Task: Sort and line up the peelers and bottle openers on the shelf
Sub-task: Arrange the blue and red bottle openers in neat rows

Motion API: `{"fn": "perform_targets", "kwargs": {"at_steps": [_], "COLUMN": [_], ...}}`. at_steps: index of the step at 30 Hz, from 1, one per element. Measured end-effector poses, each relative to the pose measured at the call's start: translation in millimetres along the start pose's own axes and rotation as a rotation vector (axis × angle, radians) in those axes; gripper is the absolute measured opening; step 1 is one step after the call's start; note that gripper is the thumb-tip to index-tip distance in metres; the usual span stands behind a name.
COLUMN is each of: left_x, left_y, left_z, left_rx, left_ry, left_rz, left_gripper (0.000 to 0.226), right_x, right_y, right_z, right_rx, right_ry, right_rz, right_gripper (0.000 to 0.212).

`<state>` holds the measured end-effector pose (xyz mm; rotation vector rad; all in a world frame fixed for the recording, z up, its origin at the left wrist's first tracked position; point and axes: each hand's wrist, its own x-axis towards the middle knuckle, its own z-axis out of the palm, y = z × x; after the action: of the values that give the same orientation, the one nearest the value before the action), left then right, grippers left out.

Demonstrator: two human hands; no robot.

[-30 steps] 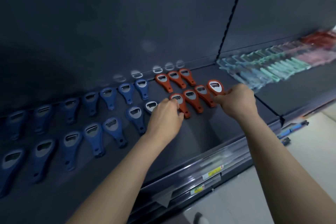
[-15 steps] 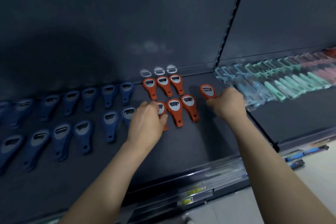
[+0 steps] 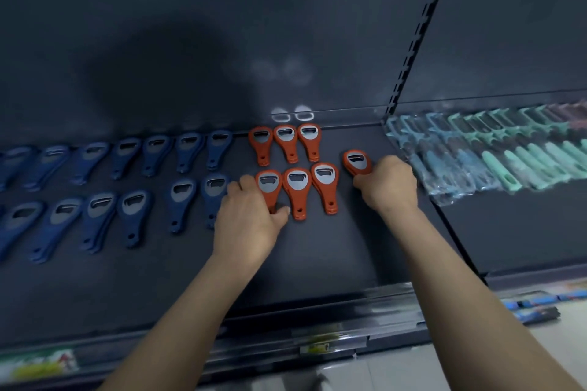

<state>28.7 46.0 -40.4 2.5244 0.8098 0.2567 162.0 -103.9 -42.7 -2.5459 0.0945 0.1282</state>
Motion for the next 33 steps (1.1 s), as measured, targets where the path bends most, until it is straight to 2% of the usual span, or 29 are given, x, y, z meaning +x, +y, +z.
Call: {"fn": "perform_targets", "kwargs": {"at_steps": [12, 20, 24, 27, 33], "left_x": [-2, 0, 1, 1, 1], "left_y": [5, 7, 9, 12, 13], "left_z": [5, -4, -5, -6, -8], "left_rx": [0.009, -0.038, -0.002, 0.023, 0.031], "left_ry": [0.023, -0.048, -0.063, -0.063, -0.106], "left_rz": [-0.011, -0.058, -0.078, -0.081, -0.095], "left_gripper": [0.039, 0.043, 0.043, 0.041, 0.043], "right_x": [4, 21, 26, 29, 38], "right_y": [-2, -16, -17, -18, -31], "right_z": [0, 3, -2, -1, 8], "right_rx": [-0.057, -0.021, -0.114, -0.169, -0.04], "right_ry": [-0.02, -0.023, -0.108, -0.101, -0.046], "right_rz": [-0.036, -0.077, -0.077, -0.099, -0.116], "right_gripper": [0.032, 0.029, 0.028, 0.024, 0.025]}}
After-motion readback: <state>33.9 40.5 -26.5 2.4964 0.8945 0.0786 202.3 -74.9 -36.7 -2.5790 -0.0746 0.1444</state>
